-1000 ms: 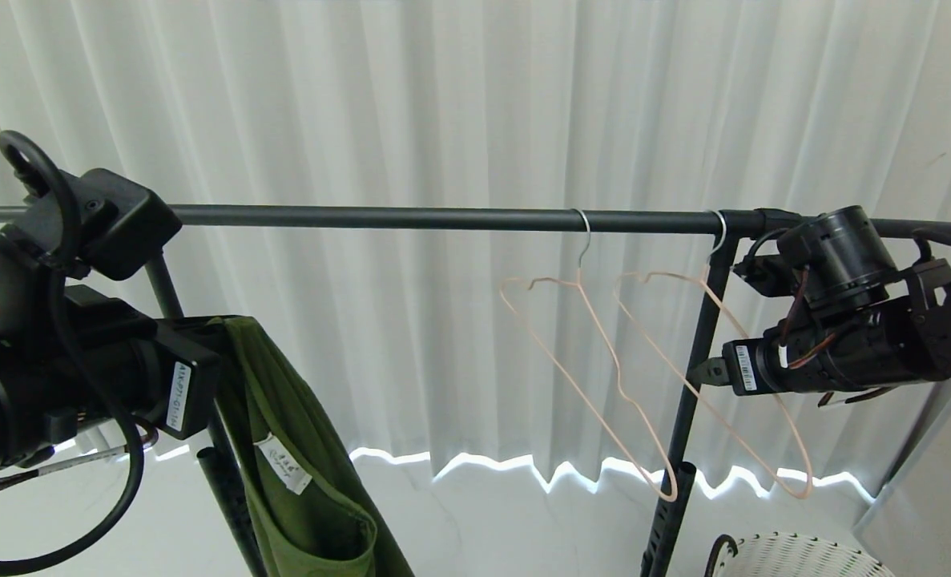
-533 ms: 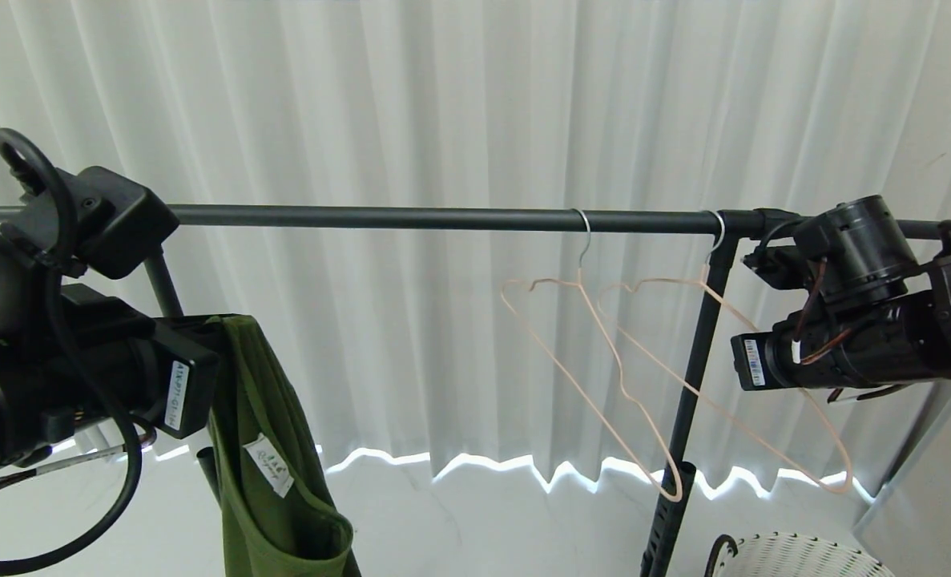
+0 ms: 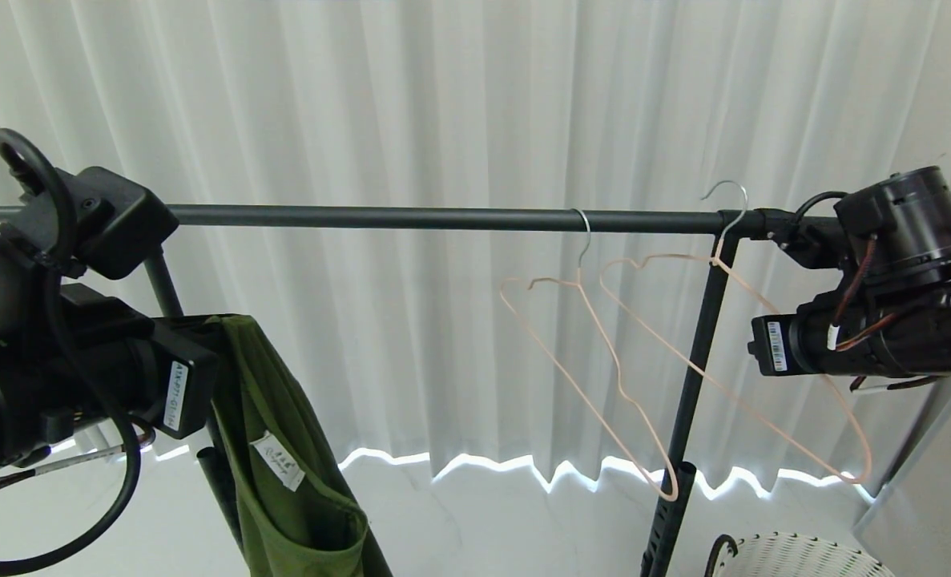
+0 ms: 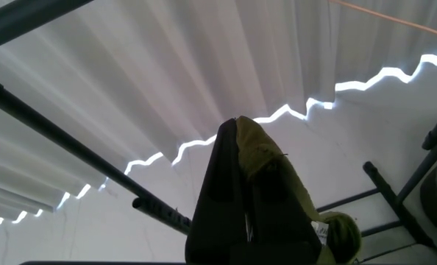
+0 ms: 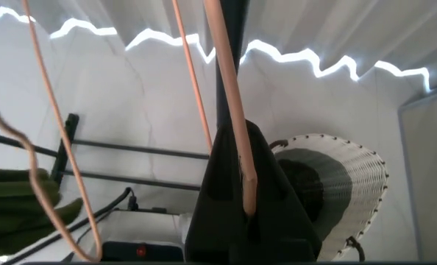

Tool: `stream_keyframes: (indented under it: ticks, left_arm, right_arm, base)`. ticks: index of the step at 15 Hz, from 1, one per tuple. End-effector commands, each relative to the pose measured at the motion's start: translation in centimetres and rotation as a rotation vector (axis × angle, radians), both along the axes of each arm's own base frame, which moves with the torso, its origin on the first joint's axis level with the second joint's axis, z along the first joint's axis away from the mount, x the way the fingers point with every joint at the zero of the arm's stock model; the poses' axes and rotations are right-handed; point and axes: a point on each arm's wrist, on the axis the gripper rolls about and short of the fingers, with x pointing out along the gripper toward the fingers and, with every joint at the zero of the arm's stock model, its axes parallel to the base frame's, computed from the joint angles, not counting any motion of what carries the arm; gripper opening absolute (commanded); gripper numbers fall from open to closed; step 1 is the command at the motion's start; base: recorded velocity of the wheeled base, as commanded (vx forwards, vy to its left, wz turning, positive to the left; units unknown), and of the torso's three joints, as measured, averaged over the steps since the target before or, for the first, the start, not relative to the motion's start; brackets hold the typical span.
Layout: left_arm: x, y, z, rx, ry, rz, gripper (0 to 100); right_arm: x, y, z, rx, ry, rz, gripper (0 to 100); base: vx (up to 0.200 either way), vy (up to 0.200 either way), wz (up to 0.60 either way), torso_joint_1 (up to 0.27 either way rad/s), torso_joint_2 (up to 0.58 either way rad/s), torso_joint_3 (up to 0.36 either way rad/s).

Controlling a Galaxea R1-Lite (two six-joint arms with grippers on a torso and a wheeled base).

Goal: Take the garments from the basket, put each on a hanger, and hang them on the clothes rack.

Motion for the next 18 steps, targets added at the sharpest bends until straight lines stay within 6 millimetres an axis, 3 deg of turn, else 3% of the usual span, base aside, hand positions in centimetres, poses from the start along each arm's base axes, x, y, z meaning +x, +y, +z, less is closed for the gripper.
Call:
stream_keyframes:
  ticks: [1,4,7,18]
  left_arm:
    - [0.0,0.0,-0.1,0.002,0.003,0.001,0]
    - [0.0,0.0,-0.1,0.005,0.001,0.002,0]
    - [0.0,0.0,-0.1,0.006,0.001,0.004,0]
    - [0.0,0.0,-0.3,0.009,0.008,0.004,0]
  right_arm:
    - [-1.5,-0.7,1.1,0.018,-0.036,0.003,0]
    - [-3.5,-1.7,1.1,0.005,-0.011,0.005,0]
    - [-4.8,-2.4,0.5,-0.012,-0.001,-0.006,0]
    - [-5.1,-2.6,0.0,-0.027,0.006,-0.014,0]
  base:
    - [0.0,0.0,0.0,0.0,0.0,0.0]
    - [0.0,0.0,0.0,0.0,0.0,0.0]
    - [-0.2,0.0,0.0,0.007,0.0,0.001]
    - [-0.2,0.0,0.0,0.0,0.0,0.004]
